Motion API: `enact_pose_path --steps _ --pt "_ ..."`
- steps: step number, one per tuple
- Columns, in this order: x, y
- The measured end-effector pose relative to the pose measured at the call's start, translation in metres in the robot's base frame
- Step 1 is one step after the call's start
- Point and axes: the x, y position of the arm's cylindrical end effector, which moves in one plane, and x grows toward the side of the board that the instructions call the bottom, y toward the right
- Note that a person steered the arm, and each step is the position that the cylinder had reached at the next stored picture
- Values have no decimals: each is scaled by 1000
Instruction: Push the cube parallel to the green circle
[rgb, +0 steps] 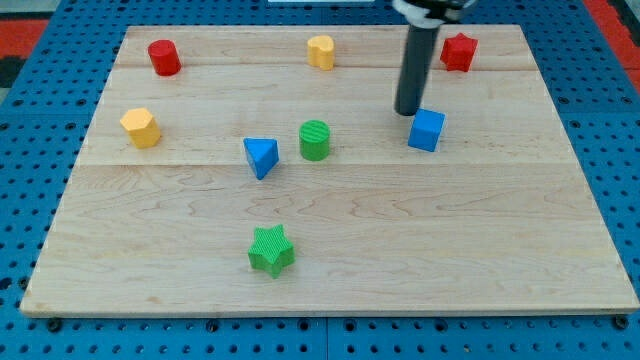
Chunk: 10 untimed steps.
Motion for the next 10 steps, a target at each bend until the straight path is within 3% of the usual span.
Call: enact_pose_path --steps 2,4,5,7,9,10 --pt "47 61" --pt "68 2" --pt "110 2" --pt "91 60" --pt "133 35" --pt "133 35"
